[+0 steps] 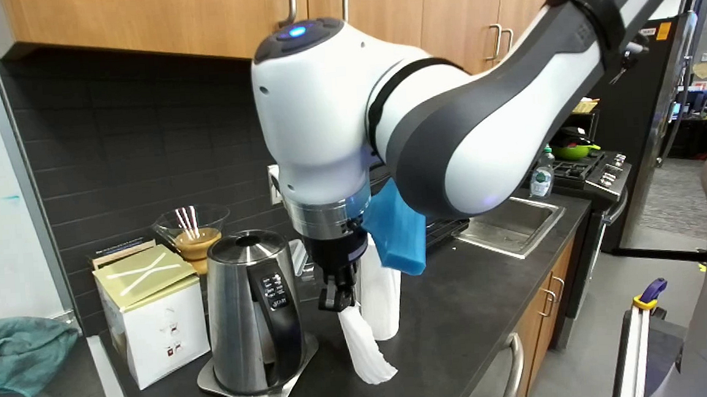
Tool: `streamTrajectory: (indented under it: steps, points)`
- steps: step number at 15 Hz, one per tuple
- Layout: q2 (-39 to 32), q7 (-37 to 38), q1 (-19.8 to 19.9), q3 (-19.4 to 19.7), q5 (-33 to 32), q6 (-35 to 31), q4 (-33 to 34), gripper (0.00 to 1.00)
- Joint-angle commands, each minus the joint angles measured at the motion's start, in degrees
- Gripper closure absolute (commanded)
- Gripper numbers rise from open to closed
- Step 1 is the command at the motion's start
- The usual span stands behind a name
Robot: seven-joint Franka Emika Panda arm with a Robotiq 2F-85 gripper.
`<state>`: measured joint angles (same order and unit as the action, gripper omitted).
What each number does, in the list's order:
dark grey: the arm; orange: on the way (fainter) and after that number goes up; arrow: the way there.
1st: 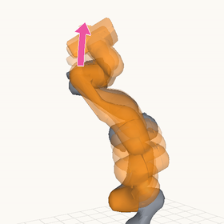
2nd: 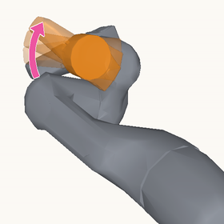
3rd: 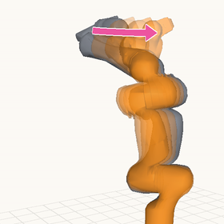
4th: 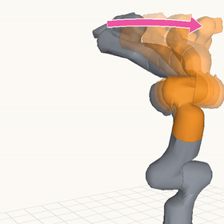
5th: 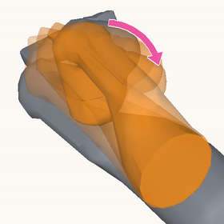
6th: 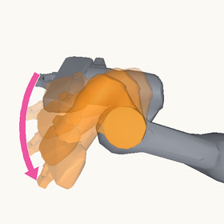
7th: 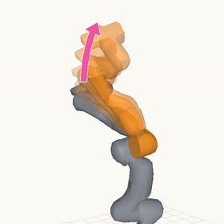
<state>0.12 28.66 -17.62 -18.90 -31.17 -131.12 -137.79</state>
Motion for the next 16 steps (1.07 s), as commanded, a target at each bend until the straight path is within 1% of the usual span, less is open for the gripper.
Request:
streamTrajectory:
  steps: [1,13,14,16]
  points:
    - [-0.01,-0.36,-1.23,-0.77,-0.92,1.36,0.5,1.0]
    - [-0.33,-0.63,-2.38,-1.85,-0.9,2.38,0.85,1.0]
    - [0.07,-0.24,-2.2,-1.62,-0.09,1.19,0.05,0.99]
    - [0.07,-0.24,-2.22,-1.63,-0.09,1.2,0.05,0.99]
